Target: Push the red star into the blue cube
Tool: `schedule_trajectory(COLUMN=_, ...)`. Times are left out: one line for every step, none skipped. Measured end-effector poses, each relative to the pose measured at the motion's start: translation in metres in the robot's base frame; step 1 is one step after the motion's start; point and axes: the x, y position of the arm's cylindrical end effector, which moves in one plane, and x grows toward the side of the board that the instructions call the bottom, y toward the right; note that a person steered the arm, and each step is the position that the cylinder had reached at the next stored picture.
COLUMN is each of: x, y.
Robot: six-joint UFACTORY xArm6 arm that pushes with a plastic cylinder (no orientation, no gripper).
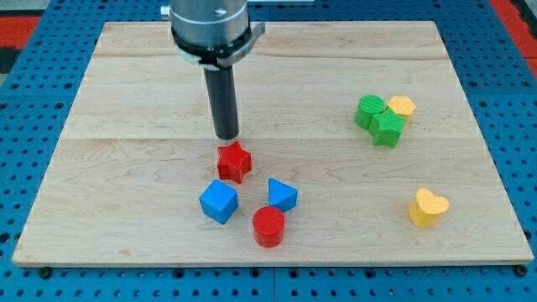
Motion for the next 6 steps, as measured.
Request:
schedule_trajectory(x=0.024, y=0.018)
schedule_trajectory(x=0.052, y=0.028)
schedule_trajectory(x=0.052, y=0.081)
schedule_trajectory(x=0.048, y=0.130)
schedule_trajectory(x=-0.018, y=0.130)
schedule_trajectory(x=-0.060, y=0.146)
